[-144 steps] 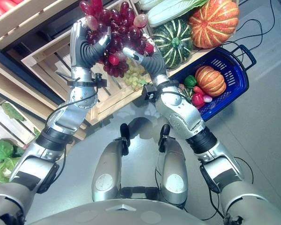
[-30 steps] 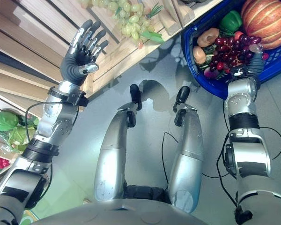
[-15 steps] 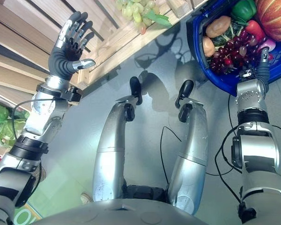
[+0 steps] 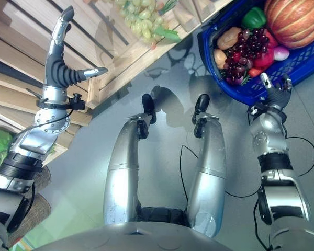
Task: Pick up fruits and vegetables into the basket
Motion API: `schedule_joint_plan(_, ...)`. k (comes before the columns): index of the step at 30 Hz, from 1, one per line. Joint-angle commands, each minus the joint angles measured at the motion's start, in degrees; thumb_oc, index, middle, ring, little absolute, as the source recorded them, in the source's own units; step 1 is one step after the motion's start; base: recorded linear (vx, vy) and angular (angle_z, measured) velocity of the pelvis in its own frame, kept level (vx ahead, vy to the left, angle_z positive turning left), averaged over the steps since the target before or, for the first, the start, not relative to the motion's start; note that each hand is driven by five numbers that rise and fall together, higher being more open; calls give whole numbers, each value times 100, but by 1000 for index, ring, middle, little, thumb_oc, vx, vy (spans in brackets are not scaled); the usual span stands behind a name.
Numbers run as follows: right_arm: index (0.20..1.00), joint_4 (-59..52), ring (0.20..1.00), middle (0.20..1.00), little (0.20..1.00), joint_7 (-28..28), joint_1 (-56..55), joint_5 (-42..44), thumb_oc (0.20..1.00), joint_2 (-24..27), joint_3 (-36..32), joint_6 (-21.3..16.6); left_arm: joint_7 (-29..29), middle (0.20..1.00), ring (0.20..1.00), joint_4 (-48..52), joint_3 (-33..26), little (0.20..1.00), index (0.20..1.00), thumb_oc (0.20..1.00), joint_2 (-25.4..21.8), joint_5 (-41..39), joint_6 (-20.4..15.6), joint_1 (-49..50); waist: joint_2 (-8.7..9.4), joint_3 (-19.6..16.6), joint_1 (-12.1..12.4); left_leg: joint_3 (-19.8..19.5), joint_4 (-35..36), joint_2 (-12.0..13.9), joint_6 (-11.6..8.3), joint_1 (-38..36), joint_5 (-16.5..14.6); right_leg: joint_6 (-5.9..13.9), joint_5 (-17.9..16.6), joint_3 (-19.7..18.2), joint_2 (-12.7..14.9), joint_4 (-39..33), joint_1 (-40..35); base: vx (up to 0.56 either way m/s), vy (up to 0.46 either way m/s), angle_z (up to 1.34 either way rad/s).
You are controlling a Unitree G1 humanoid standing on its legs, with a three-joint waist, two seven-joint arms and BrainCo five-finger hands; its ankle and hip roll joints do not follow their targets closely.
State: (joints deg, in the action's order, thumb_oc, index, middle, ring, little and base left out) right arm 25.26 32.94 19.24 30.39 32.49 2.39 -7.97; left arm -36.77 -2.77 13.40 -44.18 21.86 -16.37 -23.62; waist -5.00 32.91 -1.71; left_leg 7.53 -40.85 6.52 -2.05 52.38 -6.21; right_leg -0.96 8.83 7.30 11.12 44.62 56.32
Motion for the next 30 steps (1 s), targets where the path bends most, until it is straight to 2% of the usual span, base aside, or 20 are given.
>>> schedule_joint_plan(1,1000,-566,1000,1000,1000,449,-436,-675,1000,131,-80,-323,-758,1000,1000,242,-240,1000,1000,1000,-244,1603,572,46,-115,-311,-353,175,647,8,-64,-480,98,370,-115,0,-282,-394,-448,-2,87,-24)
schedule_joint_plan(4,1000,-1026,1000,1000,1000,439,-898,-1012,1000,18,-159,-617,-989,1000,1000,161,-210,1000,1000,1000,-391,2381,1005,154,-83,-311,-514,329,848,65,-154,-904,137,449,-133,-50,-300,-631,-824,8,141,-22)
schedule_joint_plan(5,1000,-1269,1000,1000,1000,331,-1060,-1146,1000,-22,-168,-781,-1020,1000,1000,77,-145,1000,1000,1000,-470,2740,1258,192,-72,-311,-611,417,927,90,-195,-1090,149,477,-156,-73,-295,-746,-980,14,164,-21)
schedule_joint_plan(8,1000,-1626,1000,1000,1000,21,-1304,-1337,1000,-40,-154,-963,-835,1000,1000,-115,74,1000,1000,1000,-658,2970,1673,231,-47,-311,-790,558,995,122,-235,-1401,131,514,-196,-132,-292,-907,-1252,7,152,-24)
schedule_joint_plan(9,1000,-1735,1000,1000,1000,-72,-1342,-1440,1000,-16,-168,-981,-778,1000,1000,-158,139,1000,1000,1000,-706,3055,1799,228,-39,-311,-846,674,1047,149,-188,-1407,266,471,-347,-122,-285,-999,-1246,38,125,-27)
schedule_joint_plan(10,1000,-1794,1000,1000,1000,-108,-1377,-1476,1000,2,-166,-986,-755,1000,1000,-180,192,1000,1000,1000,-727,3111,1865,243,-40,-311,-870,631,1022,143,-245,-1545,119,529,-213,-182,-300,-973,-1372,-40,88,-23)
schedule_joint_plan(11,1000,-1865,1000,1000,1000,-146,-1394,-1486,1000,21,-170,-993,-708,1000,1000,-190,218,1000,1000,1000,-743,3174,1947,244,-31,-311,-900,727,1069,168,-189,-1514,253,480,-352,-149,-288,-1044,-1335,119,115,-20)
schedule_joint_plan(12,1000,-1988,1000,1000,1000,-253,-1447,-1505,1000,95,-152,-1022,-646,1000,1000,-270,399,1000,1000,1000,-843,3241,2124,238,-31,-311,-972,716,1031,185,-259,-1700,91,543,-208,-218,-286,-1029,-1510,44,110,-13)
schedule_joint_plan(22,1000,-2575,1000,1000,1000,-703,-1479,-1305,1000,544,-232,-1052,-13,1000,1000,-1107,1310,1000,1000,1000,-1013,3216,2851,-138,16,-311,-1259,921,986,314,-280,-1878,45,548,-174,-345,-319,-1017,-1600,44,68,-15)
schedule_joint_plan(30,1000,-3059,1000,1000,1000,-871,-1404,-1121,1000,797,-295,-907,312,1000,1000,-2283,1770,1000,1000,1000,-700,2925,3197,-457,33,-311,-1419,1040,956,369,-295,-1771,38,533,-151,-438,-364,-984,-1418,13,49,-10)
